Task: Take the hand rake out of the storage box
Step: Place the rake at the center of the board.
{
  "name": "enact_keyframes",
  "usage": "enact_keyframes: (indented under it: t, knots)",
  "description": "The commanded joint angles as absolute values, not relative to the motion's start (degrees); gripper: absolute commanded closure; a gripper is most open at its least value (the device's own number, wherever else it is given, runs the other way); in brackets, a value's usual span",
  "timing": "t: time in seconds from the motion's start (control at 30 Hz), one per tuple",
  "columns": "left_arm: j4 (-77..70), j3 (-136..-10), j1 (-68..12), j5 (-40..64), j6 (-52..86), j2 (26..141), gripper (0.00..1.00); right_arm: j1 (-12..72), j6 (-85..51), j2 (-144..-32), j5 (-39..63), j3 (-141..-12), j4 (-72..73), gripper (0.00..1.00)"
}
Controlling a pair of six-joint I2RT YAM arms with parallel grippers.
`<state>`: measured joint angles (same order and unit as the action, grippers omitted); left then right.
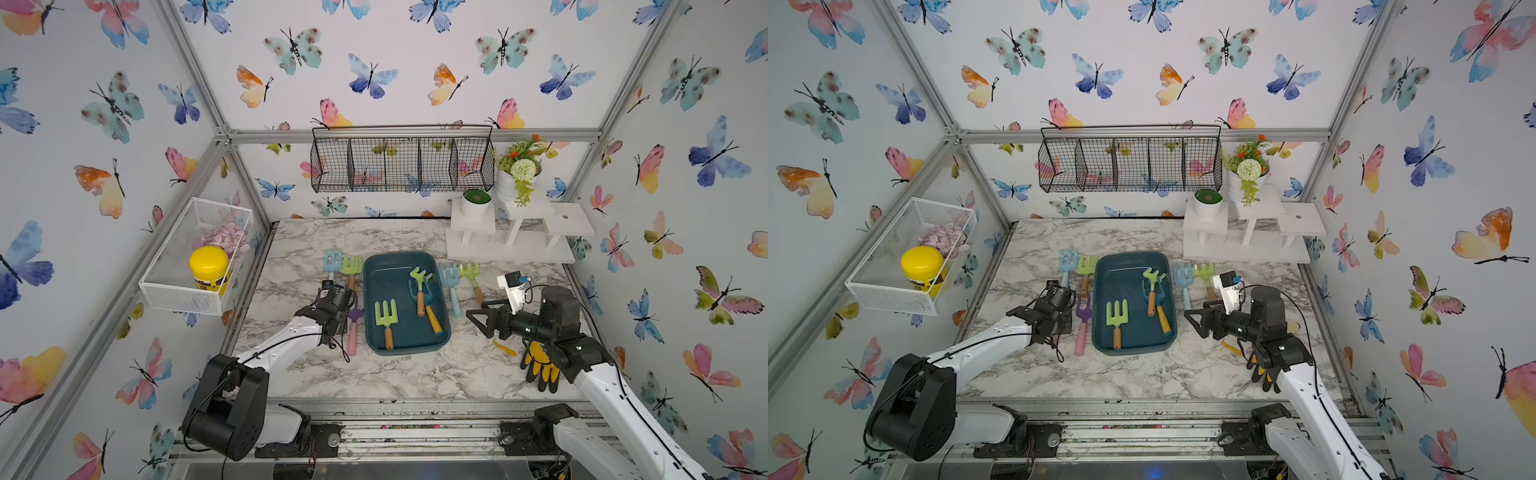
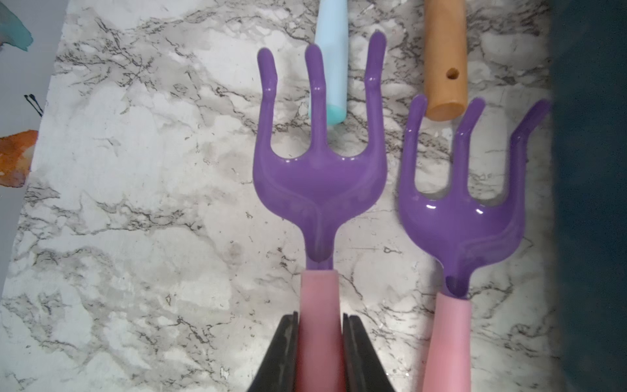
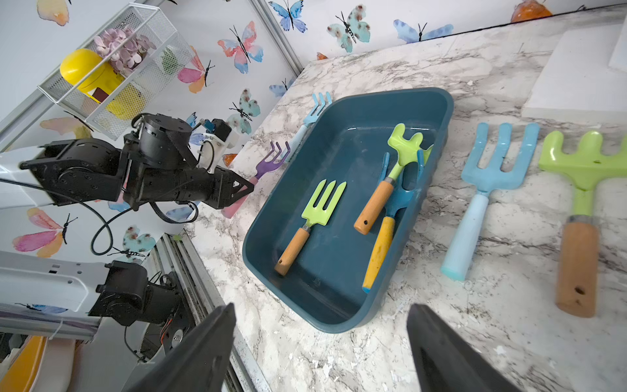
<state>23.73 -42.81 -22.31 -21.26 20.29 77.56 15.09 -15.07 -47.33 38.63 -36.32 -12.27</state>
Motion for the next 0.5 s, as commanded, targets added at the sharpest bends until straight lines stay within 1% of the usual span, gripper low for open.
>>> enact_keyframes:
  t: [0.0,0.47]
  knots:
    - [26.61,-44.87,-20.84,-18.93,18.83,78.45,0.91,15.38,-15.38,-46.89,39.99,-35.51,-11.15,0.14]
    - [28.06,-46.06,-19.86,-15.11,17.84,84.8,0.9,15.38,-15.38,-47.41,40.3,-35.6,-11.23,0.14]
